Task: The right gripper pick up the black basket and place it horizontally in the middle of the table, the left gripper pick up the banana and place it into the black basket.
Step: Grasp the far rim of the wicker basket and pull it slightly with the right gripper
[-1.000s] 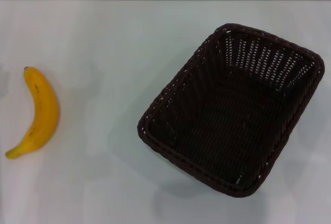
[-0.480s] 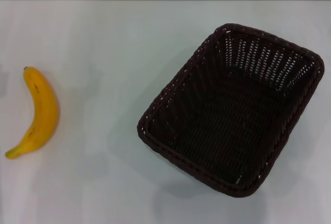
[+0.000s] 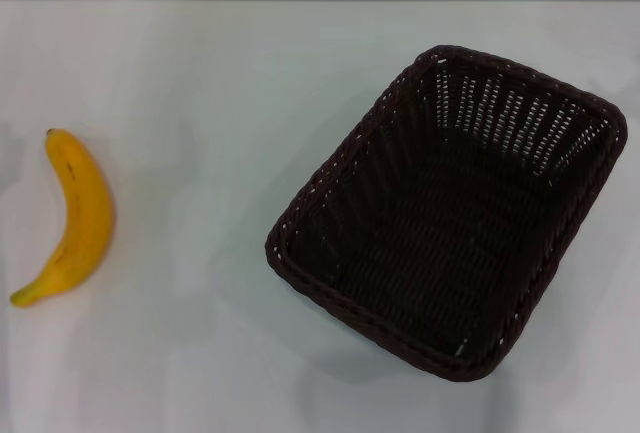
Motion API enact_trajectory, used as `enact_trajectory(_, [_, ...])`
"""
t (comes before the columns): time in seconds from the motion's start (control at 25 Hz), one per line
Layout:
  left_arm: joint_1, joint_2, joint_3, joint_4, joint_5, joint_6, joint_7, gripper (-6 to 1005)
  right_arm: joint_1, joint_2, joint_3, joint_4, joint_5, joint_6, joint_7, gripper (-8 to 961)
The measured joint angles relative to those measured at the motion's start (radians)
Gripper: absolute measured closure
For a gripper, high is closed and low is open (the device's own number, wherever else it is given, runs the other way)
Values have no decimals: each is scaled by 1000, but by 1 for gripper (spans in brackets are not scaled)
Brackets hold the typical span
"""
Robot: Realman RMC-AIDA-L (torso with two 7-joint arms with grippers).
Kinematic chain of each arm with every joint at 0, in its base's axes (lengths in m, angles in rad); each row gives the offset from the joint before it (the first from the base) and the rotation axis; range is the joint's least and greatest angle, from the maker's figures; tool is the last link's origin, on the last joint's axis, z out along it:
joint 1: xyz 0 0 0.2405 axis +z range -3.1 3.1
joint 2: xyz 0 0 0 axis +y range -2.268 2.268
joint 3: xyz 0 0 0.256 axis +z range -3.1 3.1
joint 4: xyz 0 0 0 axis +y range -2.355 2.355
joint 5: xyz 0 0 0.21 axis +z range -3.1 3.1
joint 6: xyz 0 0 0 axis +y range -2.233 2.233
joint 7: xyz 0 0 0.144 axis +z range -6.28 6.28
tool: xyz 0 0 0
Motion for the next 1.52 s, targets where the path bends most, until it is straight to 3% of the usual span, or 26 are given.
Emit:
enact_trajectory(0.2, [5,0,13,0,1,-1,-8,119,55,0,47,3,8,-141,-74,100])
enact_trajectory(0.44, [7,0,28,0,9,0,-20,119,82,10,42,16,12,-170,-127,99])
enact_trajectory(0.64, [7,0,29,0,28,0,-20,119,150,20,35,84,4,-220,-156,102])
enact_trajectory(0.8, [7,0,31,0,33,-1,-20,119,176,23,3,118,4,-218,-179,105])
enact_trajectory(1.0, [7,0,32,0,40,0,-20,119,200,44,-15,157,4,-204,-242,110])
enact_trajectory(1.52, [12,0,32,0,52,0,-22,119,237,51,-83,285,1,-154,-332,129])
